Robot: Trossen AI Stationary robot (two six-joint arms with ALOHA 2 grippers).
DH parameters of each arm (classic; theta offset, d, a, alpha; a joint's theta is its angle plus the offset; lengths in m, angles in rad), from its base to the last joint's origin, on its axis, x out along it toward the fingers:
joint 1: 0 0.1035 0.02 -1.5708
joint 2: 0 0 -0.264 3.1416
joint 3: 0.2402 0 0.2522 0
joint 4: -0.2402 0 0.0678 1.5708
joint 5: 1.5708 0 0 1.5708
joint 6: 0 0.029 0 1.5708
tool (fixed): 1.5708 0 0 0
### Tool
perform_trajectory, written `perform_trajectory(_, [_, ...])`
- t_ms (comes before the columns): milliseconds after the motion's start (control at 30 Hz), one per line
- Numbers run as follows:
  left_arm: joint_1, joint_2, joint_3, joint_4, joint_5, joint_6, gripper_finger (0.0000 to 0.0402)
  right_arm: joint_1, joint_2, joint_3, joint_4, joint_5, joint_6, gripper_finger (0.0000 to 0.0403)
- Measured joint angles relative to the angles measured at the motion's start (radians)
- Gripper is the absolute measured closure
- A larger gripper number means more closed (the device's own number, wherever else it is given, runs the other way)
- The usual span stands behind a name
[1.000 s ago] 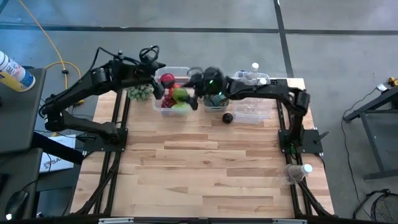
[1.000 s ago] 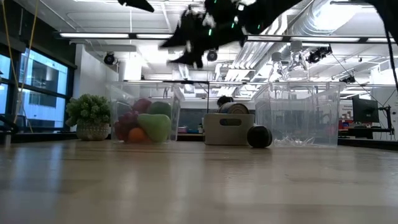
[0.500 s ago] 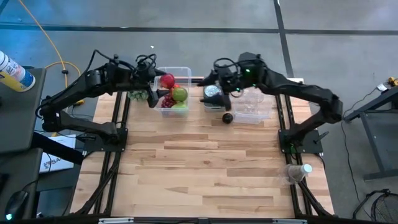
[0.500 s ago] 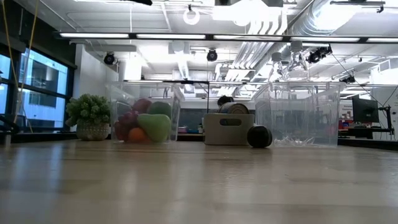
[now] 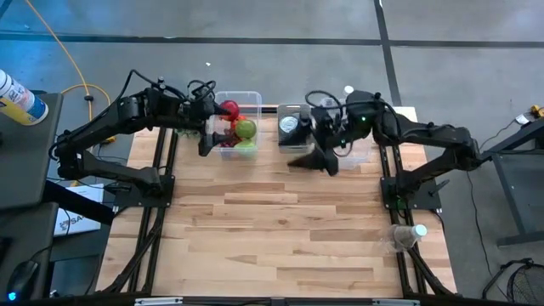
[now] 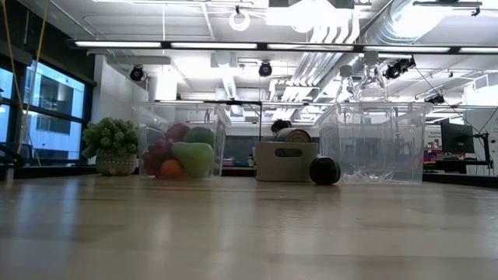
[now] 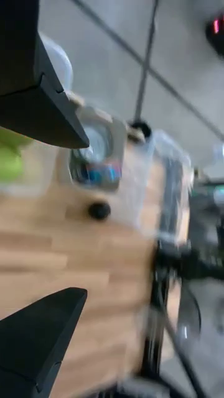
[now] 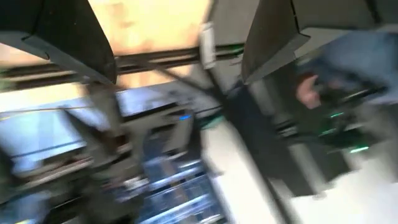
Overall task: Pick & Place Food Item
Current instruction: Put the empty water bottle into the right transparent bin
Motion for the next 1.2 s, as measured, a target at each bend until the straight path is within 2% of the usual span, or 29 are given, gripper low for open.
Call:
perform_trajectory(67, [-0.018, -0.001, 0.0, 0.002, 0.046, -0.009, 0.0029, 0.016, 0.0, 0.0, 0.014, -0.072, -0.005, 0.0069])
perform_trajectory(200, [-0.046, -0.001, 0.0, 0.001, 0.063, -0.019, 0.0029, 0.05, -0.001, 0.0, 0.023, -0.101, -0.011, 0.0069])
perform_trajectory(367, [-0.064, 0.009, 0.0, 0.007, 0.062, -0.085, 0.0029, 0.045, -0.065, -0.002, -0.037, -0.385, 0.123, 0.0069])
perform_trajectory(467, [-0.079, 0.03, 0.0, 0.014, 0.063, -0.159, 0.0029, 0.056, -0.13, 0.002, -0.086, -0.513, 0.225, 0.0073])
perform_trajectory(567, [-0.097, 0.061, 0.0, 0.012, 0.07, -0.22, 0.0029, 0.079, -0.186, 0.0, -0.143, -0.585, 0.245, 0.0083])
perform_trajectory(767, [-0.135, 0.112, -0.001, -0.03, 0.078, -0.248, 0.0029, 0.142, -0.287, 0.002, -0.318, -0.551, 0.373, 0.0108])
perform_trajectory(967, [-0.168, 0.138, -0.001, -0.045, 0.078, -0.259, 0.0029, 0.151, -0.376, -0.002, -0.576, -0.401, 0.322, 0.0124])
perform_trajectory(1200, [-0.187, 0.139, -0.002, -0.044, 0.077, -0.316, 0.0029, 0.152, -0.473, 0.0, -0.681, -0.297, 0.319, 0.0124])
